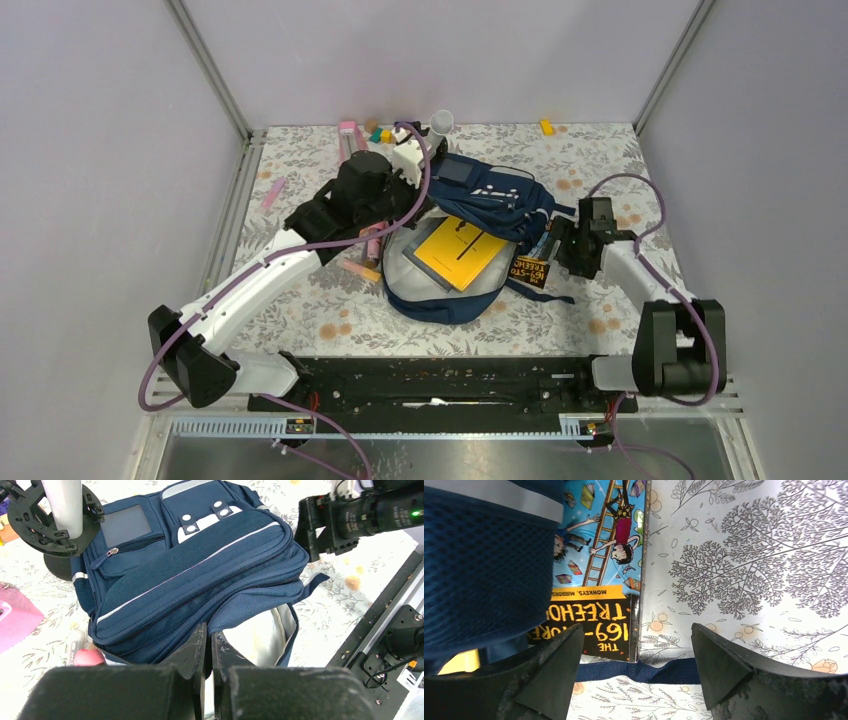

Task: Pack the student bag
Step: Pick up the book from the center of the board.

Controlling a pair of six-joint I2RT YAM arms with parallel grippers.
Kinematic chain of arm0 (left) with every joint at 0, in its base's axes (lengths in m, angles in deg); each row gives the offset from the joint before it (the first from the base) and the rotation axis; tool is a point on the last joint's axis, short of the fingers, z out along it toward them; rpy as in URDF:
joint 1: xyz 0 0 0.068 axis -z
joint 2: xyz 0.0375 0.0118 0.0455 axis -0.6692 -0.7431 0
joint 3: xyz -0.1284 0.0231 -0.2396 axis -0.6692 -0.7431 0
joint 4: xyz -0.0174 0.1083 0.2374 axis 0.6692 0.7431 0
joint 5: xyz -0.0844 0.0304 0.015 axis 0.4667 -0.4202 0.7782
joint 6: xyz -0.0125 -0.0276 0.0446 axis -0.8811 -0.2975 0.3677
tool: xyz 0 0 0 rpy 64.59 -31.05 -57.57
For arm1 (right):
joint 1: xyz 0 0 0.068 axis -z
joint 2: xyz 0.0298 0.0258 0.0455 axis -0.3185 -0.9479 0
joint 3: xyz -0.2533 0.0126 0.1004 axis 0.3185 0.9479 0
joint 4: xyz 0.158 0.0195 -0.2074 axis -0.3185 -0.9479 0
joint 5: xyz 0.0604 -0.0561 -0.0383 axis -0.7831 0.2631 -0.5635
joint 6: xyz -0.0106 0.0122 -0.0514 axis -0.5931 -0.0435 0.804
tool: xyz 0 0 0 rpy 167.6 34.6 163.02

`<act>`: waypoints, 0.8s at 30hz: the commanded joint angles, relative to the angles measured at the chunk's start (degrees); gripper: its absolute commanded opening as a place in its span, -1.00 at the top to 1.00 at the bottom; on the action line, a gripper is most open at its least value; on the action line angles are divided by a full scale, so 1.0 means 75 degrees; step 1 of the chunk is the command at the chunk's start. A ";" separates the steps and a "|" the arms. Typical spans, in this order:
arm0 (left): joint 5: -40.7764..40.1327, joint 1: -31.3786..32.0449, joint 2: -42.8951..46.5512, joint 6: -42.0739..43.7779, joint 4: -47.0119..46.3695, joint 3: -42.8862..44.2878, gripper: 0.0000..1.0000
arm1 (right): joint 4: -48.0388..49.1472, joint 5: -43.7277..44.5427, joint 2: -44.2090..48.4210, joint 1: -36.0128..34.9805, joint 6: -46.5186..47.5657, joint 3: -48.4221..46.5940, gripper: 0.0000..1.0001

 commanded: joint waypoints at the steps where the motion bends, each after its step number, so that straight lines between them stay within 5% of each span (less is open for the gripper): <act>1: -0.0103 -0.0156 0.0454 -0.0119 -0.0855 0.0175 1.00 | -0.0602 0.0753 -0.0789 -0.0474 0.0072 -0.0524 -0.72; 15: -0.0037 -0.0248 0.0545 -0.0167 -0.0904 0.0148 1.00 | -0.2800 0.2431 -0.2879 -0.1056 0.0437 -0.2238 -0.77; 24: 0.0035 -0.0346 0.0607 -0.0178 -0.0926 0.0149 1.00 | -0.1453 0.1278 -0.0637 -0.1124 0.1249 -0.1038 -0.84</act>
